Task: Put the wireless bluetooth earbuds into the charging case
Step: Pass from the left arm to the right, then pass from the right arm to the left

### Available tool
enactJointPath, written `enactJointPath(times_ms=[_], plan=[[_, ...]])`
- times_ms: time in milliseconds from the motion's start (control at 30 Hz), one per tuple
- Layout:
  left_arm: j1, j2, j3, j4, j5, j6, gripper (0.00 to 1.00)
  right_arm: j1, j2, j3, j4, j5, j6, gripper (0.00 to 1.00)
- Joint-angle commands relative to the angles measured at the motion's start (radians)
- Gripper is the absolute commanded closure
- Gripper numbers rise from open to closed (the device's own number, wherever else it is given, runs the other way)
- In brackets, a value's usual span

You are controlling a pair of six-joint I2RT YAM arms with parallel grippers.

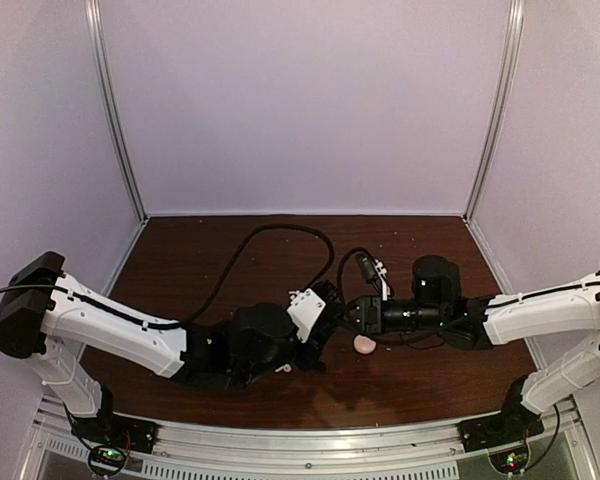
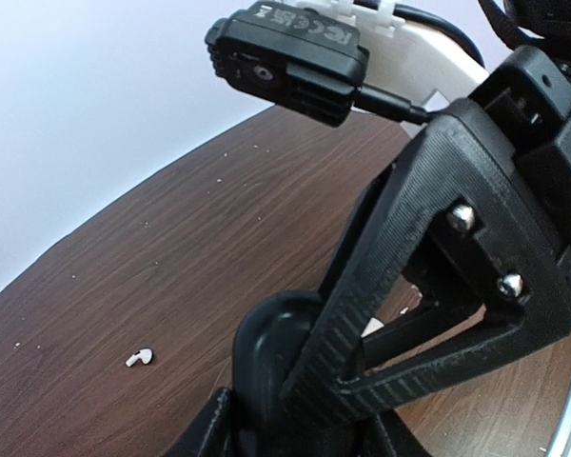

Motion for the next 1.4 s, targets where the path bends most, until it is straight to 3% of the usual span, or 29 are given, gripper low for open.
enactJointPath(times_ms=[0,100,233,267,567,667,933,1367], plan=[[-0.013,-0.037,-0.016,0.065,-0.004,0.032,0.58,0.01,-0.006,0.031,0.049,0.005,0.001,0.78],[-0.015,-0.077,-0.079,0.117,0.034,0.076,0.36,0.009,-0.021,0.041,0.02,-0.003,-0.02,0.85],[-0.015,-0.183,-0.167,0.17,0.113,0.14,0.04,0.005,-0.051,0.06,-0.053,-0.011,-0.068,0.87],[-0.015,-0.211,-0.189,0.173,0.141,0.164,0.03,0.002,-0.06,0.065,-0.072,-0.015,-0.08,0.87],[-0.014,-0.452,-0.402,0.212,0.367,0.459,0.02,-0.011,-0.075,0.089,-0.135,-0.235,-0.137,0.93],[-0.015,-0.492,-0.408,0.181,0.437,0.513,0.02,-0.009,-0.057,0.097,-0.127,-0.33,-0.131,0.93],[-0.015,-0.466,-0.342,0.131,0.62,0.537,0.02,0.039,-0.021,0.139,-0.132,-0.47,-0.14,0.94],[-0.034,-0.387,-0.257,0.084,0.687,0.599,0.02,0.127,0.041,0.21,-0.193,-0.534,-0.19,0.95]])
